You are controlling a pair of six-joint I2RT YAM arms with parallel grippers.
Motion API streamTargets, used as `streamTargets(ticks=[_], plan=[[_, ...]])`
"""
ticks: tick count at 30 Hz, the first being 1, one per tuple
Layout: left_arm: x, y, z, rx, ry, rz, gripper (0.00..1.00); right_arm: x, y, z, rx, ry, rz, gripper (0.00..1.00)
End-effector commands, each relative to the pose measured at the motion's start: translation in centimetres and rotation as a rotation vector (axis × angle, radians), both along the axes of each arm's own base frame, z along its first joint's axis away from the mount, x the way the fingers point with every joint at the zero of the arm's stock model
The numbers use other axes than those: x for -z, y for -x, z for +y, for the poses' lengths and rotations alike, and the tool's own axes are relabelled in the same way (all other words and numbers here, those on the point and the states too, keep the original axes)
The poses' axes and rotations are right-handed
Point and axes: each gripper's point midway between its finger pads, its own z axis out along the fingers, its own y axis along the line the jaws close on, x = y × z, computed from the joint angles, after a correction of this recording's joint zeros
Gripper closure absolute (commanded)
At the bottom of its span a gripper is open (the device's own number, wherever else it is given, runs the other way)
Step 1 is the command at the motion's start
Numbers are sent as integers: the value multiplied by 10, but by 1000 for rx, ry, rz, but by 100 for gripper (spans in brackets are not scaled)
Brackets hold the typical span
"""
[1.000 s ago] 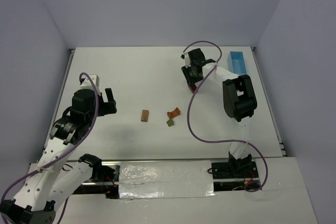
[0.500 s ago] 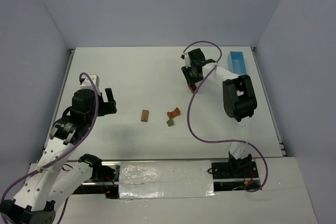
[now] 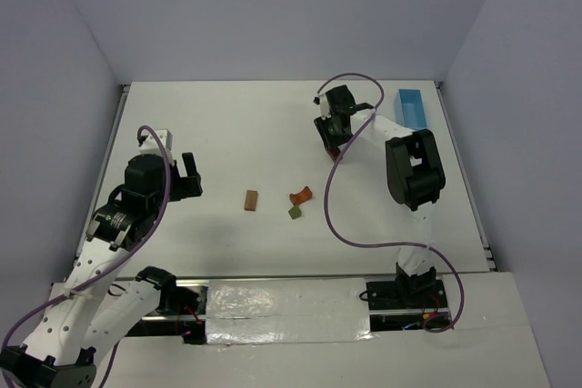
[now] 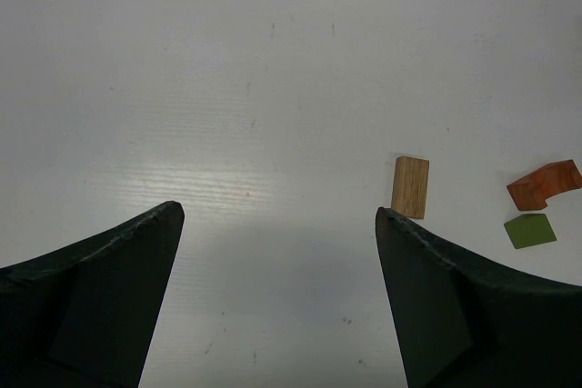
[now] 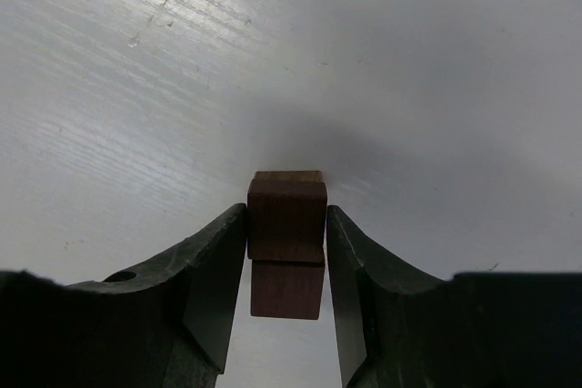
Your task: Build the wood block tower
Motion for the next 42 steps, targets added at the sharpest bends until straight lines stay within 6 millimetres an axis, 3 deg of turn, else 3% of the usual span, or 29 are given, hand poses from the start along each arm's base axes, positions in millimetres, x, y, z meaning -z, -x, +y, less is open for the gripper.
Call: streamTargets(ticks=[1, 5, 8, 10, 12, 15, 17, 18, 19, 21, 22, 25, 26, 28, 30, 31, 32, 33, 34, 35, 39, 40, 42], plan=[[-11, -5, -2, 16, 0, -47, 1, -20, -1, 5, -18, -15, -40, 52], [-11, -5, -3, 18, 1, -45, 1, -23, -4, 4, -9, -10, -56, 37], [-11, -5, -3, 21, 0, -45, 0, -30, -8, 3, -4, -1, -70, 20], [-11, -5, -3, 21, 0, -46, 1, -42, -14, 4, -6, -9, -95, 5], [-11, -6, -2, 19, 0, -45, 1, -56, -17, 6, -2, -18, -118, 0], [-10, -6, -2, 13, -2, -42, 0, -94, -18, 8, 25, 16, -201, 0], [-10, -6, 0, 4, -6, -40, 1, -152, -4, 25, 48, 54, -333, 0], [-10, -6, 0, 1, -8, -39, 0, -170, -4, 13, 110, 77, -375, 0], [-10, -7, 0, -1, -9, -36, 1, -188, 7, 20, 156, 134, -432, 0], [-9, -7, 1, -4, -10, -32, 1, -229, 31, 32, 226, 81, -542, 0], [-9, -7, 2, -9, -12, -32, 0, -235, 47, 52, 206, 44, -574, 0], [-8, -7, 2, -9, -11, -31, 1, -228, 83, 106, 31, -274, -507, 0], [-8, -7, 1, -5, -8, -32, 0, -214, 108, 124, -59, -377, -413, 0], [-7, -8, -3, 15, -4, -31, 0, -199, 141, 144, -79, -502, -325, 0], [-6, -9, -3, 17, -5, -28, 0, -193, 155, 149, -63, -522, -356, 0], [-4, -10, -4, 18, -7, -17, 0, -176, 162, 144, -34, -501, -374, 0], [-4, -10, -5, 20, -6, -14, 1, -184, 174, 143, -11, -506, -419, 0], [-2, -11, -5, 22, -8, -6, 1, -182, 167, 125, 90, -463, -473, 0], [1, -12, -6, 25, -10, 4, 0, -169, 173, 118, 137, -473, -443, 0], [1, -12, -8, 37, -7, 8, 1, -171, 173, 109, 169, -497, -443, 0], [5, -14, -9, 36, -15, 31, 1, -145, 189, 125, 164, -488, -271, 0], [4, -14, -7, 25, -18, 31, 1, -150, 190, 129, 193, -464, -262, 0], [2, -13, 2, -19, -32, 22, 1, -130, 197, 150, 230, -419, -224, 0]])
